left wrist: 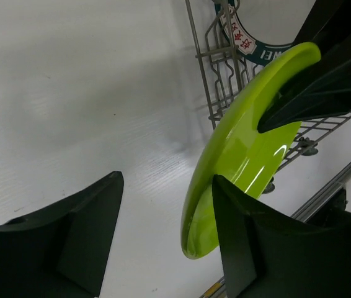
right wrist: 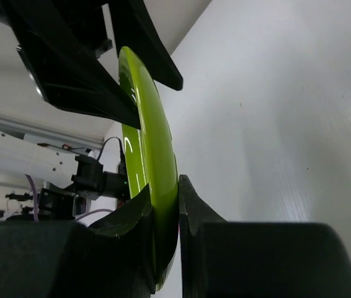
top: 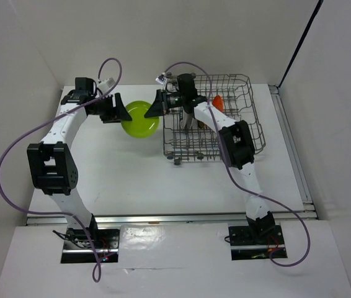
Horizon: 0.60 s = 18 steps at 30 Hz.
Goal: Unload the plates from the dish rack
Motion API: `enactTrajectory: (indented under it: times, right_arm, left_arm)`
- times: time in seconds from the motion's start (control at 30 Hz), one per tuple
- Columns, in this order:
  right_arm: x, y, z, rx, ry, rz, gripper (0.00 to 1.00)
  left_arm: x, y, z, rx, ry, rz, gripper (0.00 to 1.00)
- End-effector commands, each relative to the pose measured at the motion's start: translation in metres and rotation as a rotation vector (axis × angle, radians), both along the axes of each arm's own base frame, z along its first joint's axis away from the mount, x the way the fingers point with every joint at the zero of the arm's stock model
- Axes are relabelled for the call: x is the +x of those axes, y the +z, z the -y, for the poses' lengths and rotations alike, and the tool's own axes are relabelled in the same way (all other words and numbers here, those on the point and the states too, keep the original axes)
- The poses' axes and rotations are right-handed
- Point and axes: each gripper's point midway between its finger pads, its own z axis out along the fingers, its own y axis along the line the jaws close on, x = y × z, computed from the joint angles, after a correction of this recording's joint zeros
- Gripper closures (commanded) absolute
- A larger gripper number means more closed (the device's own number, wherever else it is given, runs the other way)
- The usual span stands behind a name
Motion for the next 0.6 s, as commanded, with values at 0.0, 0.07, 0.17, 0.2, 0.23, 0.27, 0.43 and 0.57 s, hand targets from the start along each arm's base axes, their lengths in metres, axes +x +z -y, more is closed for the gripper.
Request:
enactTrajectory:
  times: [0.0,0.07,0.17,0.2,0.23,0.27,0.43,0.57]
  right_arm:
    - [-0.007,0.028,-0.008,0.064,0.065,0.069,1.00]
    - [-0.007,0.028,-0.008,0.064,0.065,0.069,1.00]
    - [-0.008,0.026,-0.007,0.054,0.065,0.048,1.00]
    - [-0.006,0.025,-0.008,0.053,0.057,0.058,1.00]
    - [-0.006,0.027,-0.007,0.050,0.058,0.062,1.00]
    - [-0.005,0.024,-0.008,0.042,0.048,0.063,0.99]
    - [0.005,0.036,-0.010,-0.002,-0.022,0.153,0.69]
    - [0.028,0.054,-0.004,-0.097,-0.162,0.245,0.39]
  left_arm:
    - [0.006,0.003,0.008,-0.015,-0.035,0.040,0.36]
    - [0.006,0.003,0.011,-0.033,-0.048,0.028,0.57]
    - [0.001,0.005,0.018,-0.075,-0.088,-0.001,1.00]
    - [0.000,0.009,0.020,-0.079,-0.102,0.004,1.00]
    - [-0.001,0.012,0.021,-0.086,-0.108,0.005,1.00]
    - [-0.005,0.010,0.021,-0.088,-0.107,-0.018,1.00]
    - [-0.001,0.017,0.001,-0.111,-0.079,-0.015,1.00]
    - [0.006,0.001,-0.032,-0.111,-0.015,-0.052,1.00]
